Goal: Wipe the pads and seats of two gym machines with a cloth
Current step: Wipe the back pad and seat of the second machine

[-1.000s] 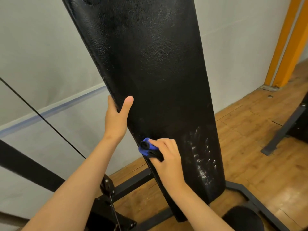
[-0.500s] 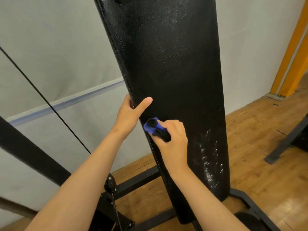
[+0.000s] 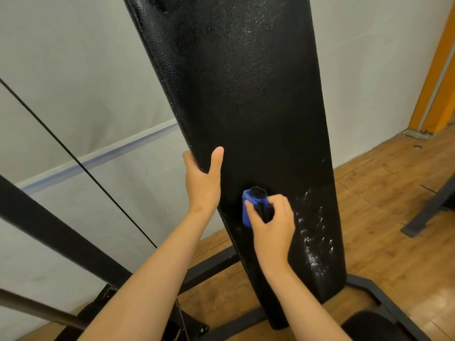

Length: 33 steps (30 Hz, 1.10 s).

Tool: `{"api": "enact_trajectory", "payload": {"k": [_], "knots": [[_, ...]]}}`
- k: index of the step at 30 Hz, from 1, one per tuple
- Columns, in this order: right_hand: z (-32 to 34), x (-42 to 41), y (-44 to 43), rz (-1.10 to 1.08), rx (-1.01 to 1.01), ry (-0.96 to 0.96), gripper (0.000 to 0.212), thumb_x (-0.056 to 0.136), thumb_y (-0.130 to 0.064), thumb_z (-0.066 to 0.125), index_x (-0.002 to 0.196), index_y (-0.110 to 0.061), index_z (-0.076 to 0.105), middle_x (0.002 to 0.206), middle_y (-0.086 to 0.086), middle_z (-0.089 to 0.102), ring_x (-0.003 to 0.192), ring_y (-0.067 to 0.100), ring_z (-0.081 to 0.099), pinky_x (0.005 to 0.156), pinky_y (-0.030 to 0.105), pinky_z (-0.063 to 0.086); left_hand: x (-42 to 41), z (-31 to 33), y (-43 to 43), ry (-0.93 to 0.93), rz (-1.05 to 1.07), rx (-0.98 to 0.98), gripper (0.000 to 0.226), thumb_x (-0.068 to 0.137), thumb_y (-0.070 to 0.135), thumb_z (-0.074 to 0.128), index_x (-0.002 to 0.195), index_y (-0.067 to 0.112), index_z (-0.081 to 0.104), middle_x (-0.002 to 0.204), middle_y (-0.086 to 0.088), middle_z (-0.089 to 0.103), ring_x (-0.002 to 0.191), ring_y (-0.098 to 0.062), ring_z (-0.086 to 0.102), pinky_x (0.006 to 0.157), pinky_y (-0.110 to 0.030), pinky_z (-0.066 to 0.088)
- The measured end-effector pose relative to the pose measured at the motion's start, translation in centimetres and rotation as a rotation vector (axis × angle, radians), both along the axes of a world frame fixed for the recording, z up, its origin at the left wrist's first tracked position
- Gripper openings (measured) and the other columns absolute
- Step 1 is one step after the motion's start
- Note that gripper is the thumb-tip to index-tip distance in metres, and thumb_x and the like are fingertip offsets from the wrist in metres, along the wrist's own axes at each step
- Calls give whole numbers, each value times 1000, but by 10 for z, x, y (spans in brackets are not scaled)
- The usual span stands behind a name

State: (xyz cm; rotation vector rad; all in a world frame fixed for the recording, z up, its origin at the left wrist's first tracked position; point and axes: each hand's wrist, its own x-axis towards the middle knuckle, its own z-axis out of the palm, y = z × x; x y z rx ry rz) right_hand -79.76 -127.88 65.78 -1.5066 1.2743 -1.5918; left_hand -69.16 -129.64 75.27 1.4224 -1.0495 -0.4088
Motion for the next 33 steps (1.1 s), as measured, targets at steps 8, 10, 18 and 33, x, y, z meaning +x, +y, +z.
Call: {"api": "enact_trajectory", "payload": {"k": [8, 10, 18, 33], "knots": [[-36, 13, 21, 104, -130, 289, 22, 74, -35, 70, 86, -25, 55, 82, -16, 53, 77, 3, 48, 81, 21, 36, -2, -5, 1, -25, 53, 3, 34, 93, 40, 55, 120, 29, 38, 103, 28, 49, 90, 17, 51, 69, 4, 39], [-41, -1, 11, 56, -138, 299, 24, 74, -33, 74, 85, -25, 54, 81, -17, 52, 77, 3, 47, 81, 22, 34, -7, -7, 1, 14, 86, -15, 35, 92, 40, 56, 120, 28, 39, 104, 26, 50, 92, 12, 52, 70, 3, 40], [-14, -69, -59, -210, -64, 131, 25, 81, -37, 65, 87, -15, 55, 82, -8, 51, 78, 1, 39, 82, 27, 31, -29, -17, -10, 57, 336, -84, 28, 93, 46, 52, 116, 34, 42, 100, 31, 46, 88, 16, 48, 65, 8, 34], [-19, -60, -45, 60, -231, 349, 25, 73, -27, 76, 93, -19, 63, 86, -8, 61, 82, 9, 55, 87, 20, 28, -33, -25, -14, -53, 487, -45, 38, 97, 42, 48, 127, 19, 48, 96, 32, 43, 80, 25, 45, 65, 8, 29]]}}
